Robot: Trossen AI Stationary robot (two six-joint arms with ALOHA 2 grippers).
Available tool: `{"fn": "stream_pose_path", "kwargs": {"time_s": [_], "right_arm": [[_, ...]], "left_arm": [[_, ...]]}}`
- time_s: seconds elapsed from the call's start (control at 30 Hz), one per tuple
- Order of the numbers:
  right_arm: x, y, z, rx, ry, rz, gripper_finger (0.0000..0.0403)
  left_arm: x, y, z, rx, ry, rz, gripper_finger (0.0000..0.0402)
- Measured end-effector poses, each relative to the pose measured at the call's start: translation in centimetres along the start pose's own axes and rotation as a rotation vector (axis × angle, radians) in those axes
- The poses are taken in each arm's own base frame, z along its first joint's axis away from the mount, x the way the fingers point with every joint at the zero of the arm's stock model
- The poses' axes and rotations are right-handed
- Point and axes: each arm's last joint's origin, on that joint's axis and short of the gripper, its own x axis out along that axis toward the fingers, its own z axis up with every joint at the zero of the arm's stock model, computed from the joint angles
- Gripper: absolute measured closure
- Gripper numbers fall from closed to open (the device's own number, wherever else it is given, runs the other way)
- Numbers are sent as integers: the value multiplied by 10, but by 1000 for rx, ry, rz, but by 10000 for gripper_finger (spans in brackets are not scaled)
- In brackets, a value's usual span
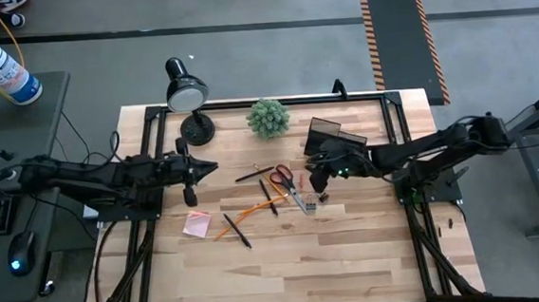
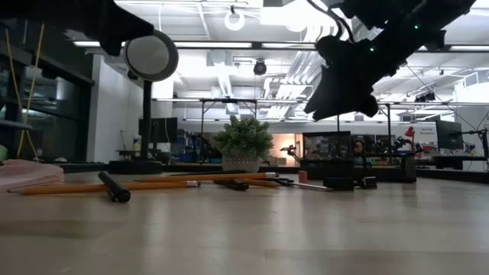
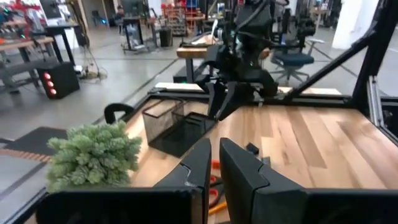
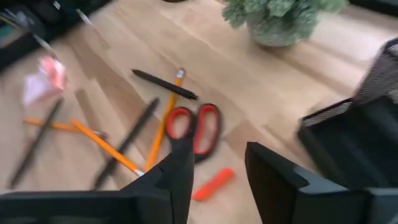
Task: Pick and place office supplies into organizer
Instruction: Put the orange eraser into the black desk organizer
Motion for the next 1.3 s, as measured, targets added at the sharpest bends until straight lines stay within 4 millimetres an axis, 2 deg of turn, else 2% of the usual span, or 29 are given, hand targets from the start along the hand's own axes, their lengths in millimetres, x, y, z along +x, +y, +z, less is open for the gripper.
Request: {"fn": "stream_pose_path", "kwargs": {"time_s": [0.17,0.4,0.53,0.8,1.0,1.17,1.3], "right_arm": [[14,10,5,29,90,-48,264],[24,36,34,-50,271,-219,265],[25,47,50,-99,308,-301,265],[30,64,69,-166,319,-263,265],[33,63,71,-155,339,-230,265],[36,51,77,11,345,-267,265],[40,42,74,106,393,-318,265]], "left_arm": [[4,-2,-3,-28,26,-42,378],[4,-3,-9,-18,83,-46,378],[4,-3,-11,-10,103,-43,378],[3,-3,-13,-1,126,-43,378],[3,-3,-13,0,131,-43,378],[3,-3,-13,0,130,-43,378],[3,-2,-15,7,152,-42,378]]}}
